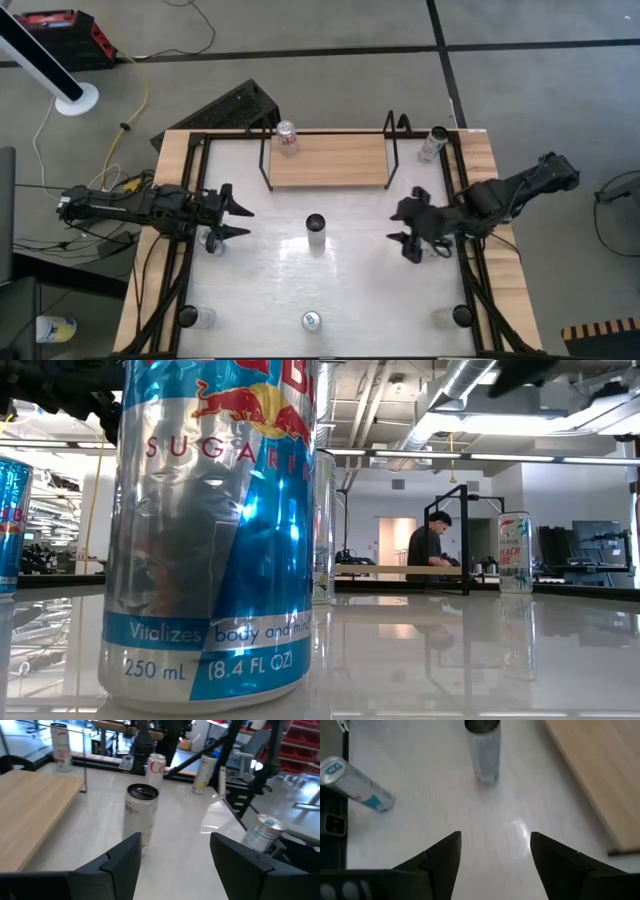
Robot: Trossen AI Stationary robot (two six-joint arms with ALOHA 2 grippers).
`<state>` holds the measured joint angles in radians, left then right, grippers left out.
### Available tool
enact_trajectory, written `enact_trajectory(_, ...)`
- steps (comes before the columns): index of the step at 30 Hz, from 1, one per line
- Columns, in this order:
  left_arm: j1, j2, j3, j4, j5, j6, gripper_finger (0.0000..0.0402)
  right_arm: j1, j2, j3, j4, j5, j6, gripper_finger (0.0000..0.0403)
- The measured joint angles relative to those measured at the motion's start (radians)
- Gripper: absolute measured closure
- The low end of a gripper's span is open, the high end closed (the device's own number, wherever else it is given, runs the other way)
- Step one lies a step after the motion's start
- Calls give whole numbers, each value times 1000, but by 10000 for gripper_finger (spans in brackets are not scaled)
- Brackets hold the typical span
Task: Place canned beverage on shelf
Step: Put the top left blue soda can on the shelf
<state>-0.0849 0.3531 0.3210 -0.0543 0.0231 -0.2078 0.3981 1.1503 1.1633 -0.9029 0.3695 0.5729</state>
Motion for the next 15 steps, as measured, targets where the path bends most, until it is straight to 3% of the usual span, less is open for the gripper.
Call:
enact_trajectory(8,0,0,2,19,50,-42,182,-48,129,0,197,-15,-188,116)
enact_trajectory(15,-1,0,56,-4,51,-26,182,-33,214,0,293,-130,-216,116)
